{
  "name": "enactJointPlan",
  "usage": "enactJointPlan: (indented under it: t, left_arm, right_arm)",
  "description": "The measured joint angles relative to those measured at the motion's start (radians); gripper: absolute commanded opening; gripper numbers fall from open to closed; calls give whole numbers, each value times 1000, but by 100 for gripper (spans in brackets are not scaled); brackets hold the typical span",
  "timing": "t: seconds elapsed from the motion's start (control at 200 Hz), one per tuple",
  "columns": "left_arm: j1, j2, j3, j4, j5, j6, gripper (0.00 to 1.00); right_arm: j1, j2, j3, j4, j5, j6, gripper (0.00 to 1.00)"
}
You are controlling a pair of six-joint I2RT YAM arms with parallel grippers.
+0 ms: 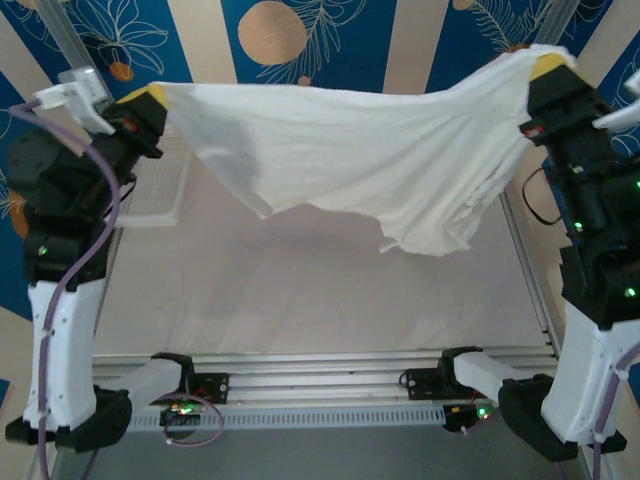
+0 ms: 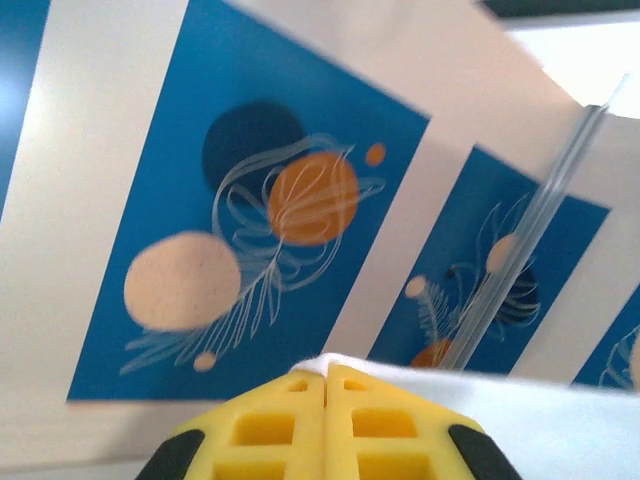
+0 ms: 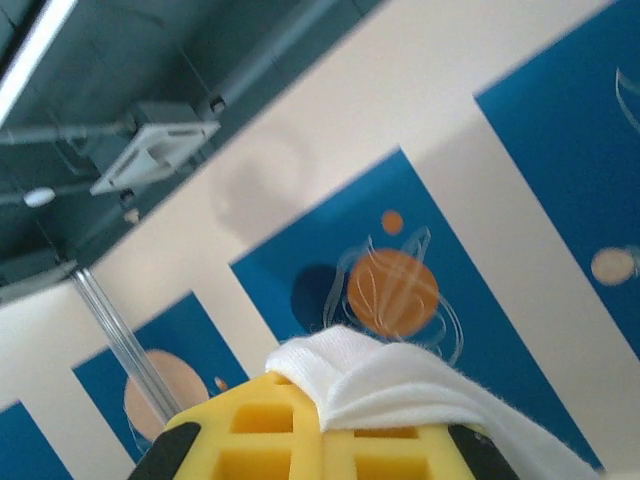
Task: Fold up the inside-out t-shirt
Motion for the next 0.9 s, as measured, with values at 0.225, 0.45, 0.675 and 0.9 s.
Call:
enactJointPlan:
  t: [0.225,0.45,0.675,0.9]
  left_arm:
    - [0,-96,107,-44,-41,66,0]
    - [0,-118,217,-69,-90,125,0]
    - [0,-95,221,-148,-185,163,0]
    - [0,-27,189,-180,-241,177,0]
  right_arm:
    - [0,-3,141,7,10,-45,0]
    - [0,52,302,-14,-60,-98,0]
    - [0,68,342,-68,-69,-153,0]
    - [0,147,331,-143,-70,-198,0]
